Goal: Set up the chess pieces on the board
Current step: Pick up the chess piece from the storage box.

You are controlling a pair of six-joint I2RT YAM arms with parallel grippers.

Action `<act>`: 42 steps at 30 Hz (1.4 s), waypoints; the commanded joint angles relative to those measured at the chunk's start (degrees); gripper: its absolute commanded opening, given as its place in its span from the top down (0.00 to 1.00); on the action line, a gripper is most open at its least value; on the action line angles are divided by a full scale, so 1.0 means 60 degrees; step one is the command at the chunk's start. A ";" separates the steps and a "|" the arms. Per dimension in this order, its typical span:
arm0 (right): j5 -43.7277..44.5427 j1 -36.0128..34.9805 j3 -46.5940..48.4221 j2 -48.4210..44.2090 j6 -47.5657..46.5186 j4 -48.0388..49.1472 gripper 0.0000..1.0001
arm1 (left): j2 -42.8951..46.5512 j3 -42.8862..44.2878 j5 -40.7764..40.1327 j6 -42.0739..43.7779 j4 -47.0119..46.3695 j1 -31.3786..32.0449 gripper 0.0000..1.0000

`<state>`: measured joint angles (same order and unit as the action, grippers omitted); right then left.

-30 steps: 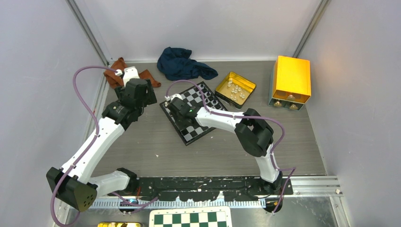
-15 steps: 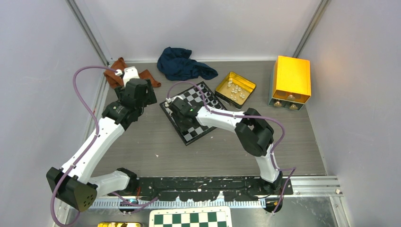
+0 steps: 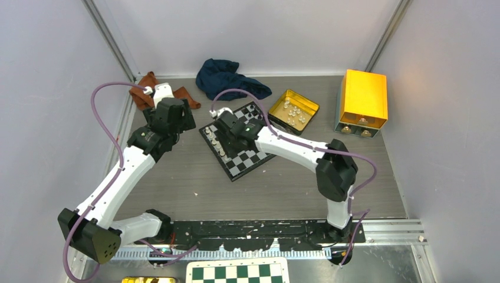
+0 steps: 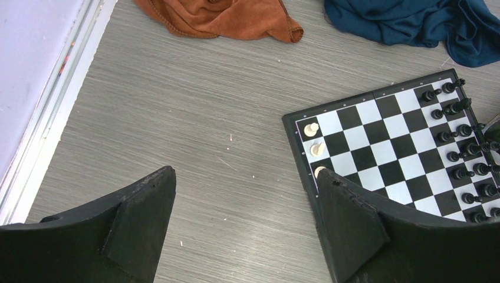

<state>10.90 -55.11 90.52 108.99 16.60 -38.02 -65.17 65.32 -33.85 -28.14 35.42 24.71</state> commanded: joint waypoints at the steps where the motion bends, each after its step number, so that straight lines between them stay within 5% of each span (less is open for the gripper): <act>1: 0.1250 0.0373 0.0819 -0.1113 -0.0052 -0.0197 0.56 | -0.0082 0.0445 -0.0111 -0.0043 -0.0453 -0.0046 0.10; 12: 0.2030 0.3322 0.1346 -0.0712 0.0140 0.0652 0.53 | -0.0610 0.0756 0.0095 -0.0047 -0.0356 -0.0046 0.01; 24: 0.2014 0.5627 0.2854 0.1664 0.0402 0.1512 0.42 | -0.0872 0.0775 0.0055 -0.0146 -0.0075 -0.0046 0.00; 32: 0.1888 0.6208 0.4100 0.2861 0.0284 0.1519 0.39 | -0.0763 0.0701 -0.0123 -0.0255 -0.0055 -0.0046 0.00; 42: 0.1438 0.6597 0.4321 0.3454 0.0338 0.1650 0.48 | -0.0991 0.0859 -0.0167 -0.0344 -0.0132 -0.0046 0.04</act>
<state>20.78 -15.75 114.13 129.08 18.35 -30.59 -70.63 67.48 -33.32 -29.21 35.88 24.67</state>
